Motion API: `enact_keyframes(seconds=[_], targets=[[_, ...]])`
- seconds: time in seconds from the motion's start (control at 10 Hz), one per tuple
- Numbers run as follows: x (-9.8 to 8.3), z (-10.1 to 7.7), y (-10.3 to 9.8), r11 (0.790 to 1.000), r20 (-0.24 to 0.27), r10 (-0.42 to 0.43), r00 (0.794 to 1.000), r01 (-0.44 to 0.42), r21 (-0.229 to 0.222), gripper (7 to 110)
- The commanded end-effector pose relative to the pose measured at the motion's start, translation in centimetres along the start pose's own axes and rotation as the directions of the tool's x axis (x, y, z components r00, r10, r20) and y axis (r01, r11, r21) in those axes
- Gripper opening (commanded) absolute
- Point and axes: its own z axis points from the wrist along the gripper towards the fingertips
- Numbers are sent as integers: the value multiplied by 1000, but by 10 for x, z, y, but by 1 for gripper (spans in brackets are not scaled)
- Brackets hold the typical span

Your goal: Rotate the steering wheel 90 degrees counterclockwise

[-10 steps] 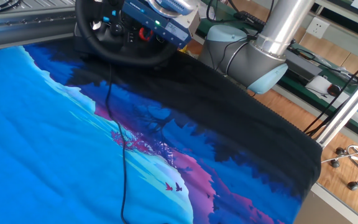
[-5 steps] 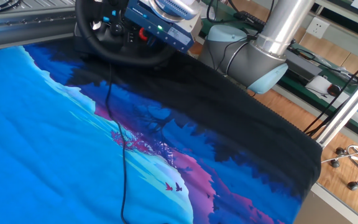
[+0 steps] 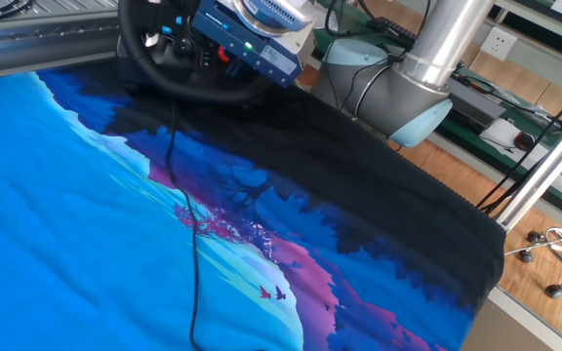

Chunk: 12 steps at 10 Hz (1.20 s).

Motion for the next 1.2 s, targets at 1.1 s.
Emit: enact_keyframes(seconds=[1.1], targets=[[-6, 37, -104, 963, 10, 72, 997, -72, 260, 7]])
